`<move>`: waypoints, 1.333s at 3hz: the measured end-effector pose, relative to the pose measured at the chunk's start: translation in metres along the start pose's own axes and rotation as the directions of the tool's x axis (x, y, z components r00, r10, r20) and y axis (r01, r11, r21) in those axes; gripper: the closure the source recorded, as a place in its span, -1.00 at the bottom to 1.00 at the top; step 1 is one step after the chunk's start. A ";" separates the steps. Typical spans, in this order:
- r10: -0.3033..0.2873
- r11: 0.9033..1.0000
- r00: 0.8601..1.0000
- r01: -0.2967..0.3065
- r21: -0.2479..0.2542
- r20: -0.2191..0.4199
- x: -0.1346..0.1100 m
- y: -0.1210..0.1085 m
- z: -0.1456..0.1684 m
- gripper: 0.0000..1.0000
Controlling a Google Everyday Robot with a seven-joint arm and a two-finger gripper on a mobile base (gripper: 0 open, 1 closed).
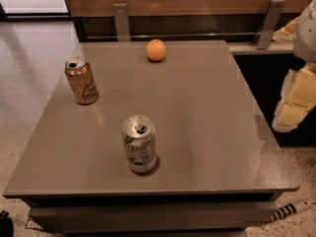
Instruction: Move orange near 7up can
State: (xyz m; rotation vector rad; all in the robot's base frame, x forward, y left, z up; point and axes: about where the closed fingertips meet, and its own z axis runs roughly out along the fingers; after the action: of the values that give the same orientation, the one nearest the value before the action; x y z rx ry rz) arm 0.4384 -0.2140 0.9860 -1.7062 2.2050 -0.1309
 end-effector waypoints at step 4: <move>0.035 0.955 0.866 -0.176 0.237 0.499 -0.038 -0.143 0.024 -1.00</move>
Offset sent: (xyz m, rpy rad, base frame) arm 0.1315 -0.0307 0.0210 0.2176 -0.2988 -0.1104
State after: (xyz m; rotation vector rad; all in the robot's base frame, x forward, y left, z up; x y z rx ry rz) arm 0.5863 -0.2137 1.0117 -1.2860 1.7958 0.0246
